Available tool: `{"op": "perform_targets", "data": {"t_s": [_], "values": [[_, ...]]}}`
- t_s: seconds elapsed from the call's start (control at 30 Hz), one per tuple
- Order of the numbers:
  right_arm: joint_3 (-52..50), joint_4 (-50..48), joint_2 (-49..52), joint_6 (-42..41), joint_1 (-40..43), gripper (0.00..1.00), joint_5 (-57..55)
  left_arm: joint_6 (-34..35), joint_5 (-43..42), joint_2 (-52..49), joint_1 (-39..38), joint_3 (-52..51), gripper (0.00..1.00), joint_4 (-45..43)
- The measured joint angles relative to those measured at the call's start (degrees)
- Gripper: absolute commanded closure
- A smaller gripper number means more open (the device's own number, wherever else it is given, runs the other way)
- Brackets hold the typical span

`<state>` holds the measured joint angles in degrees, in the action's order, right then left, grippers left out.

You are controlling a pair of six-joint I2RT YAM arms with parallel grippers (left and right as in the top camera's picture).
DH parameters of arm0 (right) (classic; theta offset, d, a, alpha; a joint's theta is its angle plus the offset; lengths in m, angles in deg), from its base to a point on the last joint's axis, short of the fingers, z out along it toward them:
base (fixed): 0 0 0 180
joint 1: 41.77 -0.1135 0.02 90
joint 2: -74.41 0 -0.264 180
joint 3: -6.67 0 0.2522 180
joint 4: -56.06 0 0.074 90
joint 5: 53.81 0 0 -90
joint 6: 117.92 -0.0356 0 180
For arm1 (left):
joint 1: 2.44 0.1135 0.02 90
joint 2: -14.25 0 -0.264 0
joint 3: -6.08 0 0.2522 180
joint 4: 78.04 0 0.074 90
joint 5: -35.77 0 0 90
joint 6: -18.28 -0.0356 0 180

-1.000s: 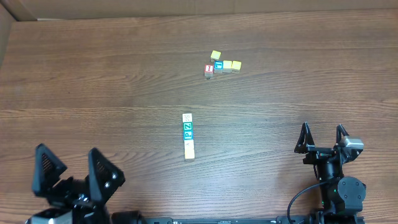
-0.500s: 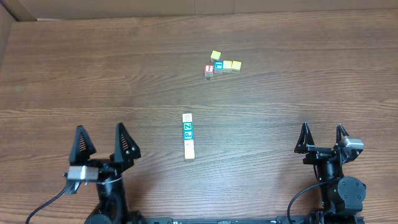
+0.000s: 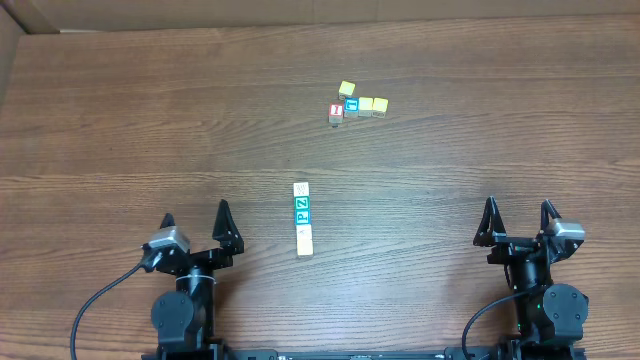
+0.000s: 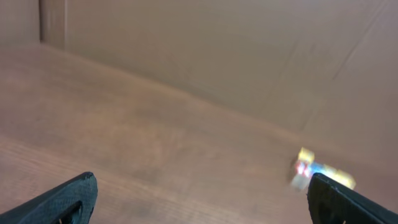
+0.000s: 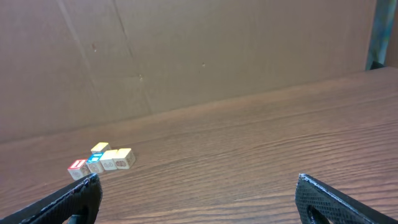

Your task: Flip 5 blocks

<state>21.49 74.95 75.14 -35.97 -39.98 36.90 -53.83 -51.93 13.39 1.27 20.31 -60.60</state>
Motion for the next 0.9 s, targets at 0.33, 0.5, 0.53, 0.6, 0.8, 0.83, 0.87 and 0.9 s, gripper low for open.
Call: {"op": "perform_targets", "data": {"t_s": [0.33, 0.5, 0.53, 0.6, 0.8, 0.83, 0.87, 0.9], "values": [[0.0, 0.0, 0.0, 0.0, 0.0, 0.00, 0.0, -9.3, -1.4, 0.0, 0.0, 0.0, 0.00, 0.8], [0.0, 0.0, 0.0, 0.0, 0.0, 0.00, 0.0, -10.1, -1.4, 0.0, 0.0, 0.0, 0.00, 0.8], [0.0, 0.1, 0.0, 0.0, 0.0, 0.00, 0.0, -10.3, -1.4, 0.0, 0.0, 0.0, 0.00, 0.8], [0.0, 0.0, 0.0, 0.0, 0.0, 0.00, 0.0, -10.4, -1.4, 0.0, 0.0, 0.0, 0.00, 0.8], [0.0, 0.0, 0.0, 0.0, 0.0, 0.00, 0.0, -10.6, -1.4, 0.0, 0.0, 0.0, 0.00, 0.8], [0.0, 0.0, 0.0, 0.0, 0.0, 0.00, 0.0, -10.6, -1.5, 0.0, 0.0, 0.0, 0.00, 0.8], [0.0, 0.0, 0.0, 0.0, 0.0, 0.00, 0.0, -10.6, -1.4, 0.0, 0.0, 0.0, 0.00, 0.8], [0.0, 0.0, 0.0, 0.0, 0.0, 0.00, 0.0, -10.6, -1.5, 0.0, 0.0, 0.0, 0.00, 0.8]]}}
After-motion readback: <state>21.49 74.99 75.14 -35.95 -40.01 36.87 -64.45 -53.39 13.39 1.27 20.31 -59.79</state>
